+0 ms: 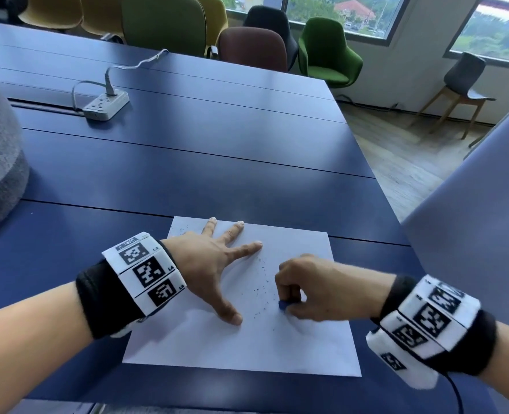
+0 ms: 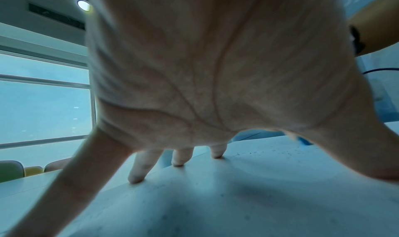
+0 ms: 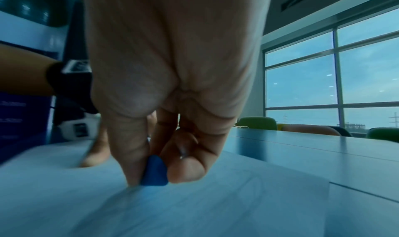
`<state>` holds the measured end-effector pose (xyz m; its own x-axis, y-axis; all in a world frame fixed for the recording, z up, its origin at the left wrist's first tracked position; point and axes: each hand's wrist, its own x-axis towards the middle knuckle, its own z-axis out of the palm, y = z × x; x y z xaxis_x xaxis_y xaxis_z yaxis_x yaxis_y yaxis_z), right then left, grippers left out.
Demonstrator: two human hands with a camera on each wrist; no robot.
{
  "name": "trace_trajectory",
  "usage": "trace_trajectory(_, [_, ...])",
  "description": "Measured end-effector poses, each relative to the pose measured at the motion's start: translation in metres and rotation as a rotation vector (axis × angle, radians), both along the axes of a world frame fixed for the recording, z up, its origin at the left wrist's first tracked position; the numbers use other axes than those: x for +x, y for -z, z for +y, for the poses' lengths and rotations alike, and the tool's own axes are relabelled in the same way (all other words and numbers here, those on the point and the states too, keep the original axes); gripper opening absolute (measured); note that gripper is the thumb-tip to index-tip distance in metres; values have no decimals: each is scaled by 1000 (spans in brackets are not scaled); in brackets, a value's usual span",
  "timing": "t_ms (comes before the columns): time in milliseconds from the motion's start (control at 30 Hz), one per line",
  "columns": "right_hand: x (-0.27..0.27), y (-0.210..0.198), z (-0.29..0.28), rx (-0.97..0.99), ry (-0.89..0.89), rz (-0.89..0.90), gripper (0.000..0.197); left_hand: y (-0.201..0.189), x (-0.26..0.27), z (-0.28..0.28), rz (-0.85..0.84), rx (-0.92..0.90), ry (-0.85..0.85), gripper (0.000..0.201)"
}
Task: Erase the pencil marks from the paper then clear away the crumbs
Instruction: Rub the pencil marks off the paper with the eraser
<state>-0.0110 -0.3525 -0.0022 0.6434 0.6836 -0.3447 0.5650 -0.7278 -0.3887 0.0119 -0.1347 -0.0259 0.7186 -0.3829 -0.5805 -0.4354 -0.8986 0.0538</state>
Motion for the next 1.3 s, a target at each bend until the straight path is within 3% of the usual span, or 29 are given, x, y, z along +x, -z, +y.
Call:
trace_trajectory(100, [-29,-3,-12,9,26,-8,4,0,0,0,2,2,5,129])
trace_trajectory(200, [-57,1,-32,19,218,-169,5,-3,0,0,12,12,8,129])
trace_trajectory(300, [-78,13,-47,30,327,-160,6,-5,1,0,16,22,9,132])
trace_trajectory(467, [-84,23,-57,91,322,-155,6,-8,-2,2,8,47,42,131])
trace_trajectory(633, [-88,31,-59,112,317,-187,6,-17,-3,17,-93,106,101,118])
trace_trajectory(833, [-90,38,-57,147,337,-221,6,-30,-10,35,-100,226,18,121])
trace_trajectory(933, [-92,42,-57,170,361,-243,5,-30,-22,20,-145,216,108,106])
trace_trajectory(1033, [-93,47,-57,196,373,-266,9,-18,-48,-14,-115,79,302,89])
trace_trajectory(1167, [-95,51,-57,231,387,-278,10,9,-87,-51,-39,-91,474,90])
trace_trajectory(1233, [-96,52,-57,232,393,-276,10,22,-97,-49,-152,-148,514,95])
trace_trajectory(1300, [-97,51,-56,238,403,-259,10,28,-100,-34,-222,-84,497,95])
